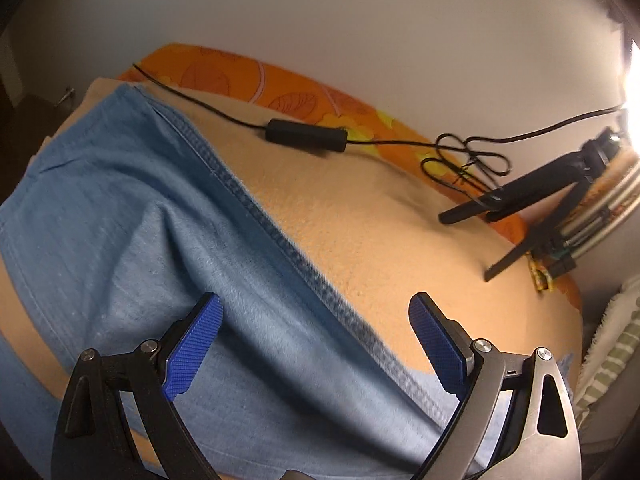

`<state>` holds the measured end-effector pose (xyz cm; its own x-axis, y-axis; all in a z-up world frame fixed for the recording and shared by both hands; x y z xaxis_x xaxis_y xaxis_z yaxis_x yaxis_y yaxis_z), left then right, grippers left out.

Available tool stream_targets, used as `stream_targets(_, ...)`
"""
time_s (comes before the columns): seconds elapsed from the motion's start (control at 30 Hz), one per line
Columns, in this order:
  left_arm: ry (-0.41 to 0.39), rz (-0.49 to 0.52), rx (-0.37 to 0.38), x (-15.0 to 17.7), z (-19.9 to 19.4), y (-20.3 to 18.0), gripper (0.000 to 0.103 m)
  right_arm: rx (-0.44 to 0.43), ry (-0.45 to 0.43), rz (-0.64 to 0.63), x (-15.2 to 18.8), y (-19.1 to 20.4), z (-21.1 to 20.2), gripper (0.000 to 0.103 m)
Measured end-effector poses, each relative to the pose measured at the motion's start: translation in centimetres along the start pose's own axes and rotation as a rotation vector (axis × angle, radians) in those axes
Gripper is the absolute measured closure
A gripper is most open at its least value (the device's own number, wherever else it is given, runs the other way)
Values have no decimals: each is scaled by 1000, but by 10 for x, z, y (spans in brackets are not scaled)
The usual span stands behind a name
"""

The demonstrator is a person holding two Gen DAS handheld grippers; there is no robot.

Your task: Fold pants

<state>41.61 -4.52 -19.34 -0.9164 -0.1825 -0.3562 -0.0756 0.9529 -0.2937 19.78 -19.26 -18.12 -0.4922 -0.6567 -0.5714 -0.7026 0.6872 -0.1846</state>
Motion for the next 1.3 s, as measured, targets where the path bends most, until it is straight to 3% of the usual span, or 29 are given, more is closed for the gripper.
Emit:
stream_targets(0.2,31,-11,-58,-5,19,8,8,-2,-5,-22,2,6,2,100)
stream_targets(0.37,9,-14,-104,-7,27,15,10,9,-8,-34,5,16,-3,100)
stream_targets(0.43,-12,-39,-116,-8,27,21,31,10,-6,-35,5,17,-2,100)
stream_targets(0.47,-35,-53,-128,-10,24,25,34,10,-5,-34,5,16,-3,100)
stream_targets(0.5,-67,-71,-123,-11,20,29,50,9,-5,-32,5,15,-2,100)
stream_targets(0.53,-80,-78,-123,-11,17,32,74,11,-3,-29,4,14,-3,100)
stream_targets(0.6,-104,-107,-124,-13,13,42,91,22,1,-20,3,10,-4,101)
stream_targets(0.63,-113,-125,-104,-13,11,45,95,32,0,-19,1,7,-4,101)
stream_targets(0.73,-156,-149,-52,-11,0,51,97,60,-4,-5,-4,-2,-11,101)
stream_targets(1.0,-279,-103,24,6,-63,52,98,128,-33,5,-23,-18,-46,102)
stream_targets(1.13,-323,-66,43,20,-90,58,98,112,-26,-44,-22,4,-65,102)
stream_targets(1.3,-335,-56,53,66,-116,78,98,66,-11,-105,-12,46,-87,102)
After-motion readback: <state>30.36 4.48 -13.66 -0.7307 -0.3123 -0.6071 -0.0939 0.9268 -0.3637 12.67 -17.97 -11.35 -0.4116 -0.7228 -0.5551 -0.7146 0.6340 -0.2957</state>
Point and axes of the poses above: each gripper's, at about its wrist camera, not at the fingertips, and z roughly the way its jaws point, y to its left, x to its underside, the point moved 8 cm from there along z, roughly the way its jaws point
